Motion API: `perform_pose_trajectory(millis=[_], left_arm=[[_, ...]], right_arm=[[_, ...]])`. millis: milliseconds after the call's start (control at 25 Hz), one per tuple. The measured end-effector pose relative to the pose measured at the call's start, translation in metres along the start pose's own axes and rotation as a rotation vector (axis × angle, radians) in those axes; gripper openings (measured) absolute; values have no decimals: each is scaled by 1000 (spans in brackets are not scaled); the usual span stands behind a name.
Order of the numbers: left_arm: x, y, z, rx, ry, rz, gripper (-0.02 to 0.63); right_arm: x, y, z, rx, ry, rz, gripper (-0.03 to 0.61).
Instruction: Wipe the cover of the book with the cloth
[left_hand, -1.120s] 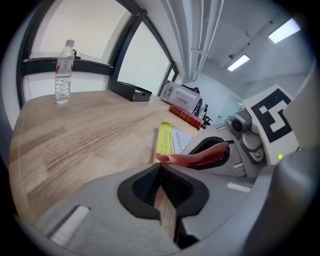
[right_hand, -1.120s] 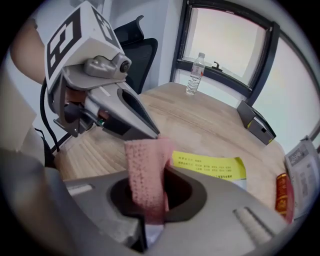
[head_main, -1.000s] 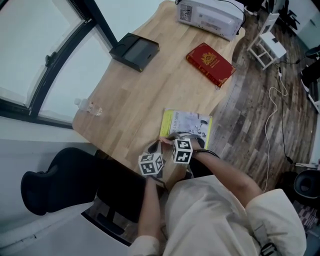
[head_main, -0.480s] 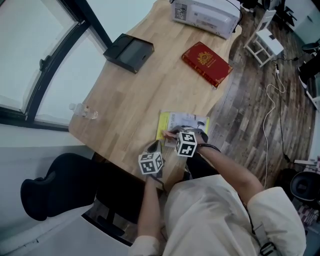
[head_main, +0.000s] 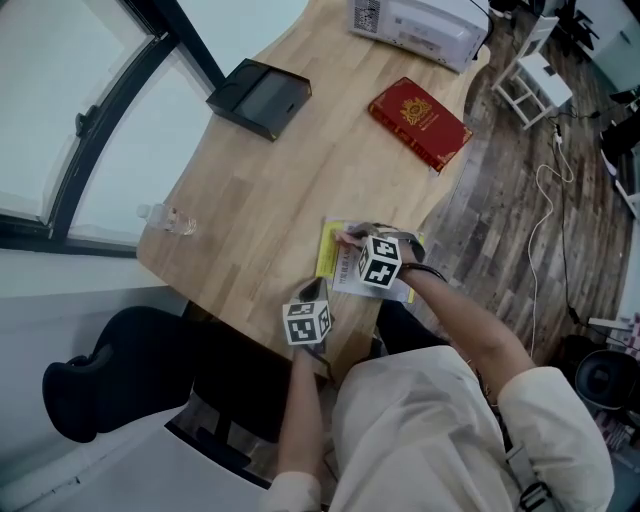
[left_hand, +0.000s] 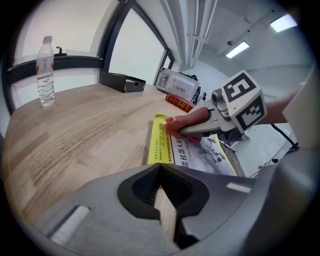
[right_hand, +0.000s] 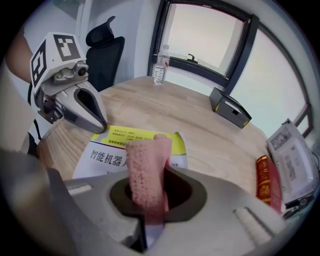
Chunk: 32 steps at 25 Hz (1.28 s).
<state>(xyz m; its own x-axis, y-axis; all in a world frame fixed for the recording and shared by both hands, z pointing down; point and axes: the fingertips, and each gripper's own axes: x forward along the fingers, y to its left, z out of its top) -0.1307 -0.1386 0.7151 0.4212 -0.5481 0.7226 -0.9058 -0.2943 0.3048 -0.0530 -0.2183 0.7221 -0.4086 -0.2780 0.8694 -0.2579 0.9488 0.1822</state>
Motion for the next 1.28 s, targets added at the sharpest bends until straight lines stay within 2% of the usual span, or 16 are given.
perform_pose_trajectory(millis=[280,480,760,1080,1280], left_arm=[[-1,1,0,-33,-24,8,6],[-1,2,1,-40,-28,8,6],[-2,2,1,-52,-34,4,6],[-1,2,0,-36,-27,35,6],[-3,0,-1,-43,-15,22,6]], right_arm=[[0,-35,-14,26,71,-67,32],[-3,-28,-15,40,61,-125,25],[-13,22,-14,-24,16,-48,25],[-24,90,-10,-83,-29,50,25],[-38,127,-21,-219,-55,136,25]])
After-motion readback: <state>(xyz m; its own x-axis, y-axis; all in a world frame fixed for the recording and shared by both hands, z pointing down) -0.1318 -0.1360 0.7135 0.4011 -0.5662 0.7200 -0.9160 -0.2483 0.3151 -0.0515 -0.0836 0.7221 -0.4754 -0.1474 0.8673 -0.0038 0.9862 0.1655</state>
